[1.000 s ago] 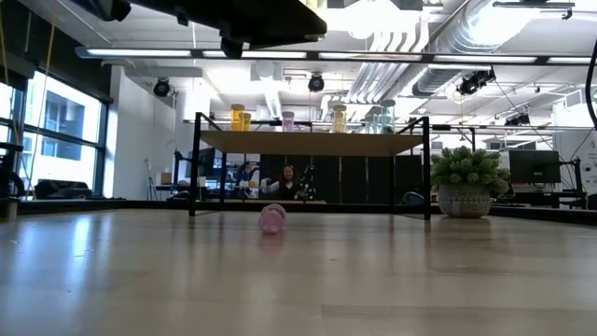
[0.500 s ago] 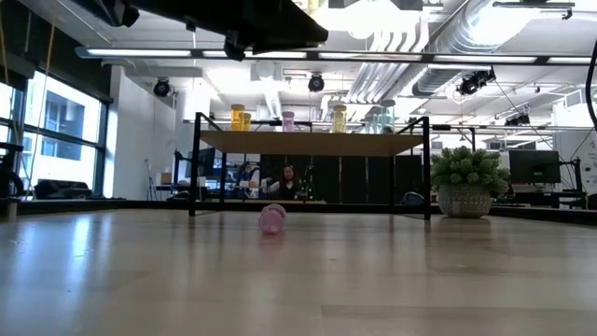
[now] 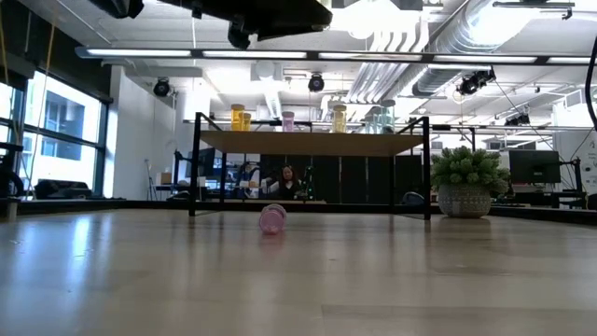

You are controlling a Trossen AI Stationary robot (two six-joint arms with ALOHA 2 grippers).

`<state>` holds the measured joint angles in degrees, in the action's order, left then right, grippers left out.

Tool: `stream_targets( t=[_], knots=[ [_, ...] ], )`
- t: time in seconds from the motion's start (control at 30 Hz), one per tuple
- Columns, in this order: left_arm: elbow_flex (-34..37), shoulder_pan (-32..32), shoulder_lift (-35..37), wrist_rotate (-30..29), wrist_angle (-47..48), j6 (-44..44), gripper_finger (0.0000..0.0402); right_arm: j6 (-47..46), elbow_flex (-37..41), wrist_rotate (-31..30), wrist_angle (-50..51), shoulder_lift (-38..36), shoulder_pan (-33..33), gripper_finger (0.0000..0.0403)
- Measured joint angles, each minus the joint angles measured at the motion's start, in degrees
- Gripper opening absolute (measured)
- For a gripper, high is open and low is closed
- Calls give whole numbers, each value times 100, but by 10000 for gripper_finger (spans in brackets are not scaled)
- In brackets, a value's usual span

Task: Pick and place medicine bottles onto shelf by color
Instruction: Put the yellow pill bottle on the shelf aligned with the other yellow pill bottles

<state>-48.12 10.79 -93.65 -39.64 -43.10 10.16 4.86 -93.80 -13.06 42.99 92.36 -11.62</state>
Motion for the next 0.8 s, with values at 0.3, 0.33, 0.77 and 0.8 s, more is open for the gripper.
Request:
stream_targets(
  t=[0.3, 0.33, 0.77, 0.8],
  knots=[
    [-111, 0, 0, -134, 293, 13, 95, -4, 0, -4, 12, 0, 0, 139],
    [-111, 4, 0, -151, 302, 10, 95, -6, 0, -2, 19, 0, 0, 133],
    [-111, 0, -2, -173, 307, 210, 95, -220, 0, -13, 106, 0, 2, 114],
    [-111, 0, -2, -173, 307, 232, 95, -248, 0, -14, 108, 0, 0, 114]
  ],
)
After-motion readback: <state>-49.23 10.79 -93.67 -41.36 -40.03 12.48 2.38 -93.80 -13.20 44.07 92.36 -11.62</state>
